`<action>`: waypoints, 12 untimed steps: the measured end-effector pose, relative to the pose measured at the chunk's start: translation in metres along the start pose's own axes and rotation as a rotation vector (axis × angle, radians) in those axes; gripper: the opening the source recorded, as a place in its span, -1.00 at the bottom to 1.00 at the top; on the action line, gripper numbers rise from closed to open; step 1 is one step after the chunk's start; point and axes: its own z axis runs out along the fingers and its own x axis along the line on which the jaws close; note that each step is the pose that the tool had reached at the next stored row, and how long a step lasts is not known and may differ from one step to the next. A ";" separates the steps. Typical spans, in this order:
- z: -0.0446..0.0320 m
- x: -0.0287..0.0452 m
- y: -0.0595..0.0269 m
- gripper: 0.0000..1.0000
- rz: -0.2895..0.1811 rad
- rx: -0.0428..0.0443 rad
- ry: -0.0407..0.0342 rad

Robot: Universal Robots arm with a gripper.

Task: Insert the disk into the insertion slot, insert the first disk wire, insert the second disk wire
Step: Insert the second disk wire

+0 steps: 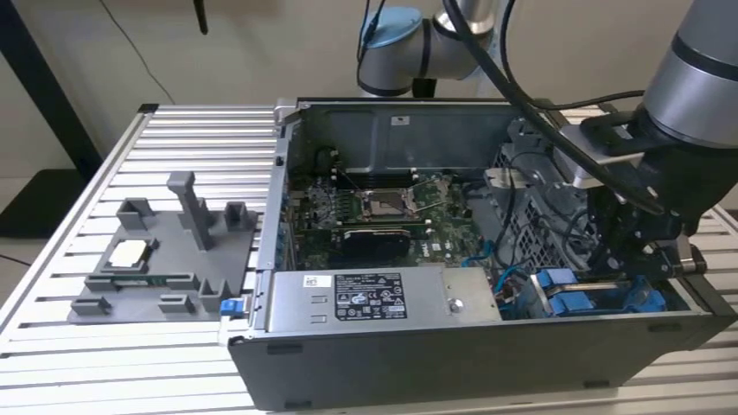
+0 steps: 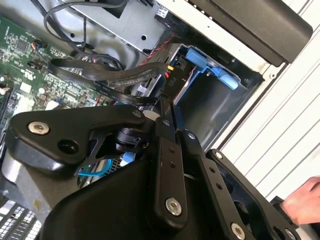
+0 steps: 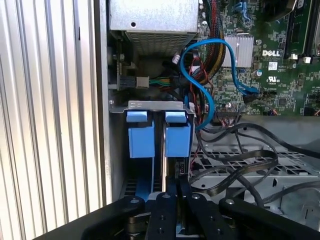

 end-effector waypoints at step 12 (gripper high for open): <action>-0.0063 -0.0004 0.0009 -0.40 0.010 0.0209 -0.0833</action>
